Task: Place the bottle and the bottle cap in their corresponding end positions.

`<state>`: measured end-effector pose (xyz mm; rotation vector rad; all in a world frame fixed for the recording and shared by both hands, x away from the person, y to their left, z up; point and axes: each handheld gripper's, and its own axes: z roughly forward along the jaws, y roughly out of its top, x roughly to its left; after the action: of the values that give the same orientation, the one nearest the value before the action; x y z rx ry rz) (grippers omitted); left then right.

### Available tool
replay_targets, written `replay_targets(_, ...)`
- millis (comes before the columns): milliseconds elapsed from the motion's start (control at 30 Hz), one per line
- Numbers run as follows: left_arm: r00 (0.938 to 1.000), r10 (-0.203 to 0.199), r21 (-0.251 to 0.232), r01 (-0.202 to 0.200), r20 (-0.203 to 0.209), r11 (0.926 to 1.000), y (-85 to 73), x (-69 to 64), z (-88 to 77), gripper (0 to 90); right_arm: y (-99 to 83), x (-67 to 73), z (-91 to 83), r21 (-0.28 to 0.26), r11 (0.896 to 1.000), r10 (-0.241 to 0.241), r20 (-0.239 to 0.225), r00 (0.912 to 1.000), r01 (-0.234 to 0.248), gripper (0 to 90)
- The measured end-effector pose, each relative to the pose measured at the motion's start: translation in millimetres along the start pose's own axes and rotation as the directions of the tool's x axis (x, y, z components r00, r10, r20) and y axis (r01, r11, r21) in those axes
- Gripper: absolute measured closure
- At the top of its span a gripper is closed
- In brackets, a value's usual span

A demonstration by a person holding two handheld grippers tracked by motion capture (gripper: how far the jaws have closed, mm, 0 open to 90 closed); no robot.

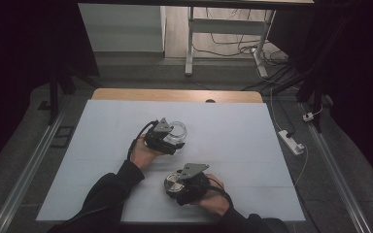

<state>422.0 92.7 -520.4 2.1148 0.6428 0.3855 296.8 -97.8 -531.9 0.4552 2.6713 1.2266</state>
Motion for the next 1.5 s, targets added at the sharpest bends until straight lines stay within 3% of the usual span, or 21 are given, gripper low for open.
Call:
replay_targets(233, 1.0, -0.009, 0.001, 0.009, 0.0, 1.0, -1.9, 2.3, 6.1, 15.3, -1.6, -6.9, 4.2, 0.006, 1.0, 0.003, 0.031, 0.9995, -0.004, 17.9)
replay_targets(467, 0.9991, -0.036, -0.008, 0.036, 0.023, 0.9993, -5.4, 6.6, 6.8, 15.2, -2.4, -5.9, 10.1, 0.058, 0.998, -0.032, 0.065, 0.9974, 0.028, 17.6)
replay_targets(833, 0.9978, -0.058, 0.003, 0.058, 0.032, 0.9983, -5.7, 8.5, 6.3, 14.8, -2.3, -9.0, 9.9, 0.073, 0.997, 0.011, 0.058, 0.9982, -0.015, 15.0)
replay_targets(1400, 0.9972, -0.068, 0.014, 0.068, 0.032, 0.9976, 2.3, 5.2, -10.6, 6.9, 3.9, -11.6, -3.7, 0.008, 0.996, 0.085, 0.053, 0.995, -0.086, 8.8)
replay_targets(1500, 0.997, -0.07, 0.019, 0.069, 0.033, 0.9974, 2.7, 4.2, -12.7, 5.5, 5.4, -11.0, -6.8, -0.002, 0.997, 0.079, 0.053, 0.9955, -0.079, 8.1)
